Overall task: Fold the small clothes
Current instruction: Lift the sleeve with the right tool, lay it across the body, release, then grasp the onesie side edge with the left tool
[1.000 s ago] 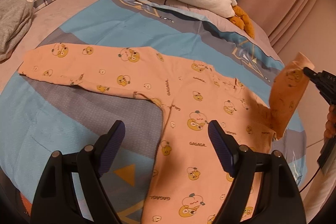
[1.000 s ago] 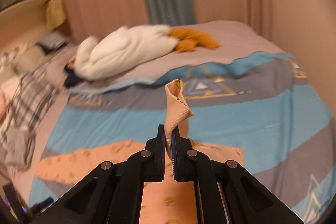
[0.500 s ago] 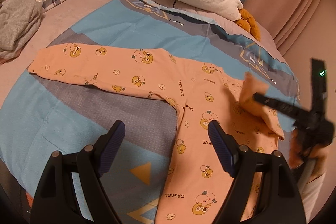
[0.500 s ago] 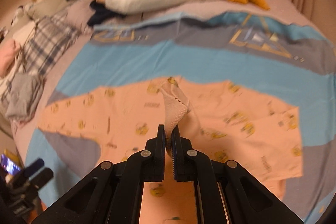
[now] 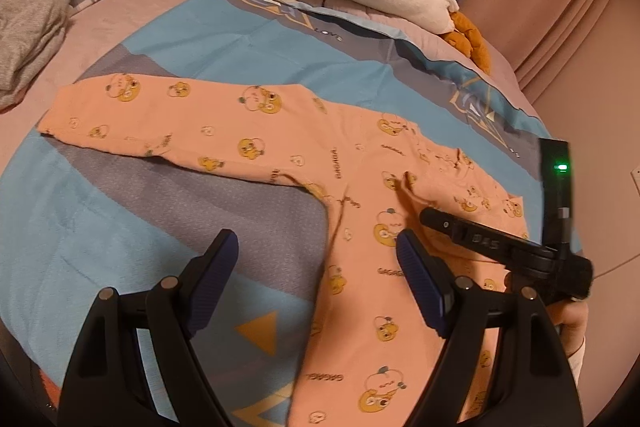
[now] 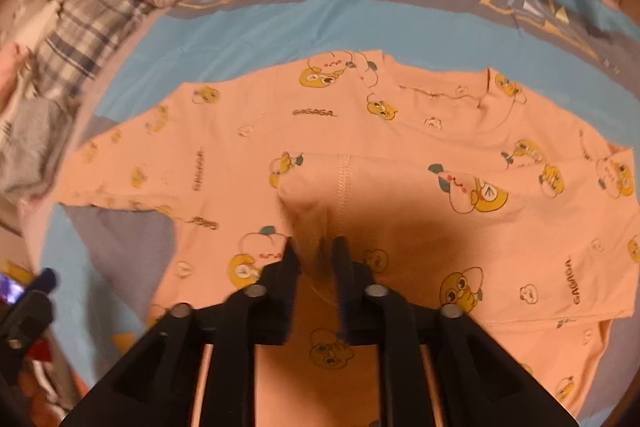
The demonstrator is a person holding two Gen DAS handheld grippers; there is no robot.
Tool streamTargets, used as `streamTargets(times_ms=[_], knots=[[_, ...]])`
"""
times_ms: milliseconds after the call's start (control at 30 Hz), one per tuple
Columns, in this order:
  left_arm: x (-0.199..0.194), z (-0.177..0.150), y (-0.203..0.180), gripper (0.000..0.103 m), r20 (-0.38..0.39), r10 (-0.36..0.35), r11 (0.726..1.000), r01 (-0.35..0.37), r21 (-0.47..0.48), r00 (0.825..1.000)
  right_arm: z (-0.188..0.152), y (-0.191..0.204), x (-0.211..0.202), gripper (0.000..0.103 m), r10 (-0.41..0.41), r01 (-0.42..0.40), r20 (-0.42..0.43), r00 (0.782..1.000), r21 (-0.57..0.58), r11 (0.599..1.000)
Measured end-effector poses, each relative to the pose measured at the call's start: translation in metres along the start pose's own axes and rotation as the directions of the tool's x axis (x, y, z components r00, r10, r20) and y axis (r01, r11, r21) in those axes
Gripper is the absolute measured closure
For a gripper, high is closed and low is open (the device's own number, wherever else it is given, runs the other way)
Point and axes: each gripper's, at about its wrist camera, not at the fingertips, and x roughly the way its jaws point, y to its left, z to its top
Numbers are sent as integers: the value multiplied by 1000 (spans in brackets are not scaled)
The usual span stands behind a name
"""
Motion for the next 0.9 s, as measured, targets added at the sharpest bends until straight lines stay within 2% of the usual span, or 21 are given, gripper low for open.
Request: streamTargets(times_ms=[33, 67, 233, 400, 567, 667, 767, 800, 833, 900], knots=[[2, 1, -3, 22, -4, -16, 1000, 16, 1, 1000, 1, -4, -8, 59, 23, -23, 18, 1000, 17, 1000], [4, 3, -6, 22, -9, -37, 999, 37, 1, 999, 1, -6, -14, 57, 31, -32, 36, 999, 29, 999], [31, 11, -29, 22, -56, -134, 991, 135, 4, 989, -3, -34, -69, 54, 53, -72, 163, 985, 111, 991], [74, 15, -58, 22, -126, -200, 979, 203, 14, 972, -18, -78, -103, 51, -42, -15, 241, 970, 227, 974], [111, 15, -81, 29, -181, -229, 971, 238, 27, 956, -35, -105, -113, 51, -134, 53, 247, 960, 309, 950], [134, 15, -84, 30, -207, -218, 975, 220, -11, 954, -43, -119, -113, 52, -162, 73, 238, 958, 343, 936], [146, 15, -85, 48, -216, -205, 978, 207, -17, 955, -50, -132, -115, 52, -172, 76, 232, 958, 373, 925], [146, 16, -86, 59, -209, -200, 979, 202, -11, 957, -52, -136, -115, 52, -173, 74, 229, 958, 384, 920], [147, 16, -88, 76, -204, -200, 979, 203, -2, 958, -54, -140, -116, 52, -174, 74, 229, 958, 392, 917], [152, 18, -89, 93, -216, -204, 978, 209, 0, 955, -58, -146, -118, 52, -181, 76, 228, 957, 404, 912]])
